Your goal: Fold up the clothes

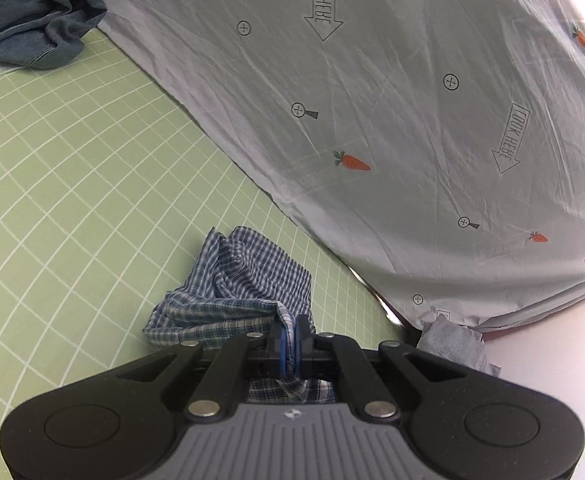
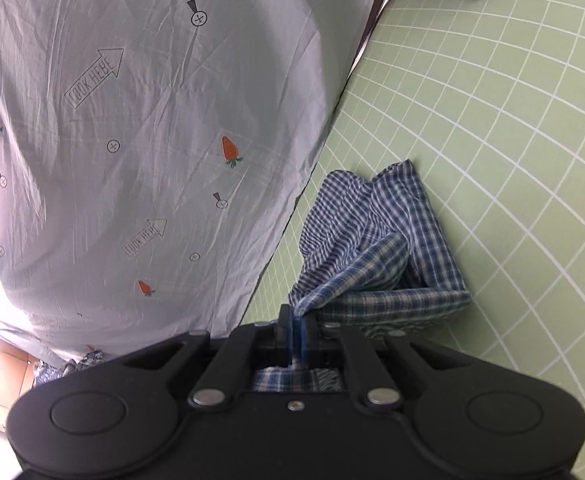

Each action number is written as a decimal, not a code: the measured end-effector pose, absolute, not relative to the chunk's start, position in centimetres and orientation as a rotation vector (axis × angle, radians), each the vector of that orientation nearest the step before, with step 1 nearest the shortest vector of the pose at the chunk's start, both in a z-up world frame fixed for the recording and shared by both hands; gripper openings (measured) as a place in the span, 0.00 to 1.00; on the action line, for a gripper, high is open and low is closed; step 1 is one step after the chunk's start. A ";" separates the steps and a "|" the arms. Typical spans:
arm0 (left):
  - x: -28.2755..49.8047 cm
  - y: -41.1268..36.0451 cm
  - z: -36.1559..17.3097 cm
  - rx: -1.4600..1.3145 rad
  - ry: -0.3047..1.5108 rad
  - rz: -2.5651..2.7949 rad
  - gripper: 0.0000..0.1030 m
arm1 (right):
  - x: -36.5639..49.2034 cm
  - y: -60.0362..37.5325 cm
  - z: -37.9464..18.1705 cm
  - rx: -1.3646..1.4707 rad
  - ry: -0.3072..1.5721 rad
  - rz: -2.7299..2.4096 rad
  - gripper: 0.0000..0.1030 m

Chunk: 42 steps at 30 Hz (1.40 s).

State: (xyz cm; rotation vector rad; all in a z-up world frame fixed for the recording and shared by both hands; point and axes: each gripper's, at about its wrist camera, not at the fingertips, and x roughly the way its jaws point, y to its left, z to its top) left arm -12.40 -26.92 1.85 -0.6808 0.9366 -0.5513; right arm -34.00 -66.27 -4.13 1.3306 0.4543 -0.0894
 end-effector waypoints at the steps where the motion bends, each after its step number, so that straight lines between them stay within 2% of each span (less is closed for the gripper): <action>1: -11.6 -27.5 1.8 -0.677 0.934 -0.556 0.04 | -33.3 -66.7 -4.2 1.340 0.445 -0.089 0.04; 8: -3.9 -32.6 0.5 -0.643 0.933 -0.578 0.07 | -26.0 -70.7 -5.3 1.360 0.429 -0.109 0.05; 10: -0.9 -34.6 0.0 -0.607 0.938 -0.529 0.20 | -23.0 -72.2 -5.5 1.337 0.433 -0.145 0.13; 12: 1.4 -36.1 0.1 -0.537 0.919 -0.451 0.64 | -20.3 -73.4 -5.3 1.295 0.443 -0.209 0.36; 13: 2.2 -36.5 0.2 -0.495 0.894 -0.422 0.74 | -19.3 -73.7 -4.9 1.250 0.443 -0.239 0.44; 14: 2.6 -36.7 0.0 -0.449 0.877 -0.412 0.87 | -18.3 -73.9 -4.5 1.183 0.443 -0.262 0.58; 15: 2.9 -37.0 -0.2 -0.402 0.863 -0.406 0.91 | -17.5 -73.9 -4.1 1.112 0.452 -0.277 0.69; 17: 3.2 -37.3 -1.8 -0.299 0.899 -0.406 0.94 | -16.5 -73.2 -4.2 0.976 0.494 -0.297 0.79; 18: 3.1 -37.5 -3.0 -0.250 0.938 -0.403 0.94 | -16.3 -72.8 -4.6 0.925 0.522 -0.308 0.82; 25: 1.5 -38.3 -10.5 -0.056 1.158 -0.423 0.94 | -16.3 -71.2 -10.5 0.904 0.741 -0.365 0.85; 32: 1.7 -38.6 -12.2 -0.096 1.186 -0.449 0.97 | -15.4 -71.0 -12.2 0.915 0.785 -0.365 0.96; 42: 2.3 -40.5 -13.6 -0.237 1.210 -0.539 0.99 | -11.8 -69.6 -12.7 0.956 0.786 -0.283 1.00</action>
